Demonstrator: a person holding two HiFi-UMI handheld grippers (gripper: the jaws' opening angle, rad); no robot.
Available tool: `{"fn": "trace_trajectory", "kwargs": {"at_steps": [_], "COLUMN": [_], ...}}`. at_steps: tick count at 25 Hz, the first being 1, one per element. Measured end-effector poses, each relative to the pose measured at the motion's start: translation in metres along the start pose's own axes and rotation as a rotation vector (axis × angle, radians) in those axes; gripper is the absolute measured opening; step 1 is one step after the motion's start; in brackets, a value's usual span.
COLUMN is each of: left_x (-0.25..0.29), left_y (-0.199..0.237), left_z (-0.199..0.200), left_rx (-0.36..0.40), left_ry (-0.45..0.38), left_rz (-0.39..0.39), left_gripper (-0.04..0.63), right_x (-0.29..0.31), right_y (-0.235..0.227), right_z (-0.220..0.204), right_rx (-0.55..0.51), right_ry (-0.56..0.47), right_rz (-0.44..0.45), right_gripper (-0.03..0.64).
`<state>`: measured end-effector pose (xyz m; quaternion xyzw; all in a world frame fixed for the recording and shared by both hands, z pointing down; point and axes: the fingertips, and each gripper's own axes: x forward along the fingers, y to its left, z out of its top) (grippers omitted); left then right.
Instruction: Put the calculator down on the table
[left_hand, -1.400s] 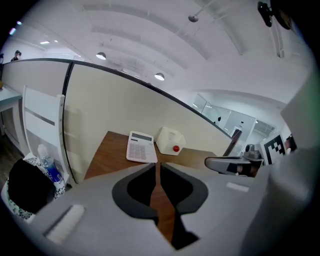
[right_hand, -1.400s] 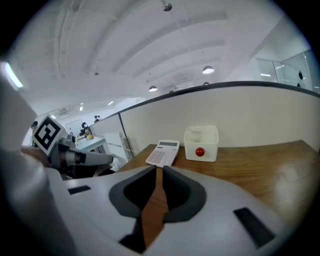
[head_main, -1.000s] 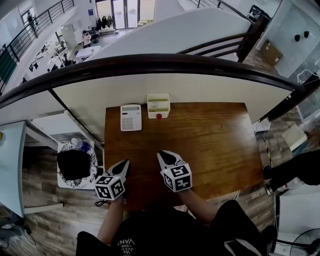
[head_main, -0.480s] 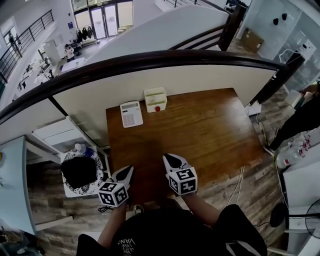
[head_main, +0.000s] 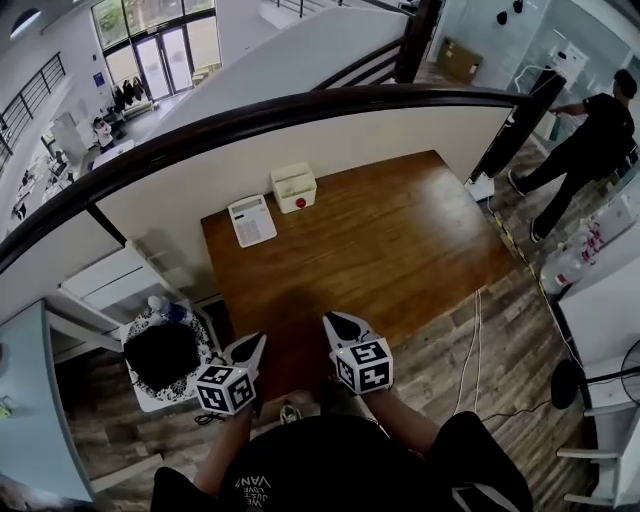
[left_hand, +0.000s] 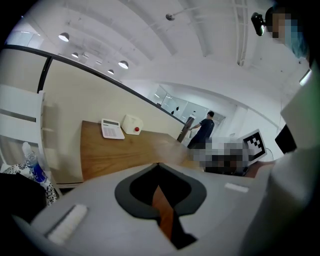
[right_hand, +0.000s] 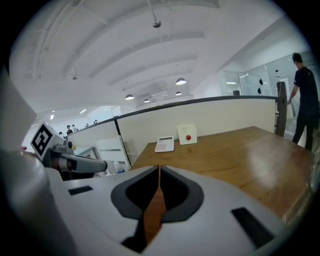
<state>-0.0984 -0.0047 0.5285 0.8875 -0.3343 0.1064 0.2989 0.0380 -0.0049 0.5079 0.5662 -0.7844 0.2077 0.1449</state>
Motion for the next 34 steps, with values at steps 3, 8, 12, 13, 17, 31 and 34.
{"fn": "trace_trajectory", "kwargs": {"at_steps": [3, 8, 12, 13, 17, 31, 34], "left_x": [-0.008, -0.022, -0.033, -0.035, -0.043, -0.058, -0.059], "left_y": [-0.001, 0.002, 0.005, 0.005, 0.006, 0.016, 0.018], "left_z": [-0.006, -0.017, -0.024, -0.026, -0.032, -0.036, -0.038], "left_rx": [0.016, 0.028, 0.026, 0.025, 0.022, 0.000, -0.006], "left_ry": [0.011, 0.019, 0.021, 0.022, 0.024, 0.020, 0.020], "left_rz": [-0.030, -0.055, -0.068, -0.071, -0.079, -0.075, -0.073], "left_gripper": [0.012, 0.012, 0.012, 0.012, 0.012, 0.012, 0.012], "right_x": [-0.006, -0.015, -0.019, -0.020, -0.025, -0.028, -0.029], "right_y": [0.010, 0.026, 0.036, 0.038, 0.044, 0.058, 0.059], "right_z": [-0.009, -0.023, -0.031, -0.033, -0.037, -0.042, -0.042], "right_rx": [0.017, 0.033, 0.033, 0.034, 0.037, 0.028, 0.028], "right_ry": [-0.006, -0.011, -0.006, -0.005, -0.005, 0.007, 0.010], "right_rz": [-0.024, -0.052, -0.073, -0.077, -0.089, -0.097, -0.099], "right_gripper": [0.021, 0.020, 0.017, 0.015, 0.015, 0.014, 0.014]}}
